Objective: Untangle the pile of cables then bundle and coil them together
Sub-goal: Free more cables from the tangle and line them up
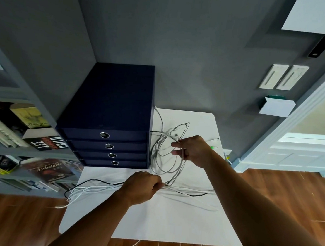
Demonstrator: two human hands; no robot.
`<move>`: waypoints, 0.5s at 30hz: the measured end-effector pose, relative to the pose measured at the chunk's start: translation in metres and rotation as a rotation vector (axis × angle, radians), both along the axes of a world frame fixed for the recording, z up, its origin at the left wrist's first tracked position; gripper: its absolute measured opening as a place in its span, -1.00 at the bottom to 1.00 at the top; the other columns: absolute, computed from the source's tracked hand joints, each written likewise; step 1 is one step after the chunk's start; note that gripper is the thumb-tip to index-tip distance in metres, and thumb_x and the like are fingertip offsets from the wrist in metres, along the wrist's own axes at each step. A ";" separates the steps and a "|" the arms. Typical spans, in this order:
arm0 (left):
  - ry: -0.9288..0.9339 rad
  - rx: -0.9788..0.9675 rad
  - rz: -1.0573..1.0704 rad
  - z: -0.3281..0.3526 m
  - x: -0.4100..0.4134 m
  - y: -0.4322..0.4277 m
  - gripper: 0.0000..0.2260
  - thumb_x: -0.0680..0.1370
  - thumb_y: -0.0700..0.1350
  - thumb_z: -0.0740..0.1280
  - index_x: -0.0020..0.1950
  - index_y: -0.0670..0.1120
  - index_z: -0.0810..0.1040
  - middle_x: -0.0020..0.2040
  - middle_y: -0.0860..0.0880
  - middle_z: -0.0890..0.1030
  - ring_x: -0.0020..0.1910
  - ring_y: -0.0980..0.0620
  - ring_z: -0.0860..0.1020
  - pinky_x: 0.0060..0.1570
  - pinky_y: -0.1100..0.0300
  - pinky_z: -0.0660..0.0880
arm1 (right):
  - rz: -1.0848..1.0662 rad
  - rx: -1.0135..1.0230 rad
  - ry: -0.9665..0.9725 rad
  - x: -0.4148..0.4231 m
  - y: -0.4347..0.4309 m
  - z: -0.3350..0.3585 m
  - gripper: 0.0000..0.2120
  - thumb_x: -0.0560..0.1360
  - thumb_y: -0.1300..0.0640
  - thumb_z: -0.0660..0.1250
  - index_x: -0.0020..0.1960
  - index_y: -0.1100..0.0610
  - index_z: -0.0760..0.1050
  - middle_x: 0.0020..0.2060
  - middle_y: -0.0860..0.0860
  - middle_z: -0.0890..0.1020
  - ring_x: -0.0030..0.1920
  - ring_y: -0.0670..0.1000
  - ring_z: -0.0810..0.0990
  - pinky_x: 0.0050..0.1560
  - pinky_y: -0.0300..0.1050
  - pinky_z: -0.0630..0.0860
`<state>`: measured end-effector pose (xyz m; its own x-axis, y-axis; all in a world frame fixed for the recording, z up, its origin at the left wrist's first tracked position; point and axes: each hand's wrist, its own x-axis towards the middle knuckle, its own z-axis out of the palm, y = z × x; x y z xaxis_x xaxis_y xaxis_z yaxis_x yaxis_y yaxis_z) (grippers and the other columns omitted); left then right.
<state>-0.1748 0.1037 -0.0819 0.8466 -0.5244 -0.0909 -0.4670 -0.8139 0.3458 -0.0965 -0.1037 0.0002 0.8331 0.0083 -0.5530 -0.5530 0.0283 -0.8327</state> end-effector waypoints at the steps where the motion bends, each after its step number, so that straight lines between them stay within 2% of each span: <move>1: -0.005 0.005 -0.009 -0.002 0.000 0.000 -0.67 0.67 0.19 0.10 -0.05 0.04 0.54 -0.14 0.02 0.65 -0.16 0.01 0.55 -0.21 0.17 0.33 | 0.003 0.012 0.009 0.002 -0.003 0.003 -0.88 0.46 0.42 0.39 -0.02 0.41 0.53 -0.12 0.26 0.69 -0.28 0.16 0.70 -0.35 -0.19 0.41; 3: -0.012 0.005 -0.029 -0.005 -0.001 0.001 -0.66 0.67 0.20 0.09 -0.09 0.04 0.51 -0.16 0.00 0.64 -0.17 -0.01 0.55 -0.22 0.15 0.34 | -0.003 0.012 0.017 0.007 -0.006 0.009 -0.87 0.46 0.36 0.41 -0.02 0.39 0.54 -0.15 0.28 0.70 -0.31 0.10 0.68 -0.35 -0.19 0.48; 5: -0.004 -0.012 -0.046 -0.006 -0.001 0.001 -0.67 0.67 0.20 0.09 -0.10 0.05 0.50 -0.16 0.00 0.65 -0.16 -0.02 0.56 -0.22 0.16 0.34 | 0.007 0.012 0.006 0.011 -0.006 0.014 -0.86 0.52 0.27 0.38 0.02 0.35 0.54 -0.24 0.21 0.70 -0.41 0.02 0.59 -0.34 -0.19 0.47; 10: -0.038 -0.010 -0.061 -0.004 0.002 -0.002 -0.65 0.67 0.20 0.10 0.02 0.04 0.57 -0.11 0.00 0.67 -0.10 -0.02 0.59 -0.17 0.16 0.39 | 0.048 -0.164 -0.061 0.012 0.005 0.014 -0.79 0.60 0.18 0.26 0.09 0.31 0.57 -0.54 0.08 0.52 -0.55 0.04 0.33 -0.42 -0.17 0.28; 12: -0.040 -0.003 -0.059 -0.004 0.004 -0.001 -0.65 0.66 0.20 0.10 0.01 0.04 0.57 -0.11 0.00 0.67 -0.11 -0.02 0.59 -0.16 0.15 0.41 | 0.107 -0.178 -0.108 0.011 0.006 0.014 -0.80 0.61 0.20 0.24 0.08 0.25 0.60 -0.49 0.10 0.53 -0.54 0.03 0.34 -0.41 -0.16 0.26; 15: -0.016 0.002 -0.065 -0.009 0.001 0.002 -0.61 0.65 0.22 0.07 -0.03 0.02 0.57 -0.13 0.00 0.67 -0.15 -0.02 0.58 -0.14 0.12 0.49 | 0.199 -0.091 -0.172 0.013 0.000 0.021 -0.82 0.54 0.36 0.26 0.01 0.27 0.63 -0.24 0.14 0.62 -0.43 0.01 0.45 -0.38 -0.17 0.30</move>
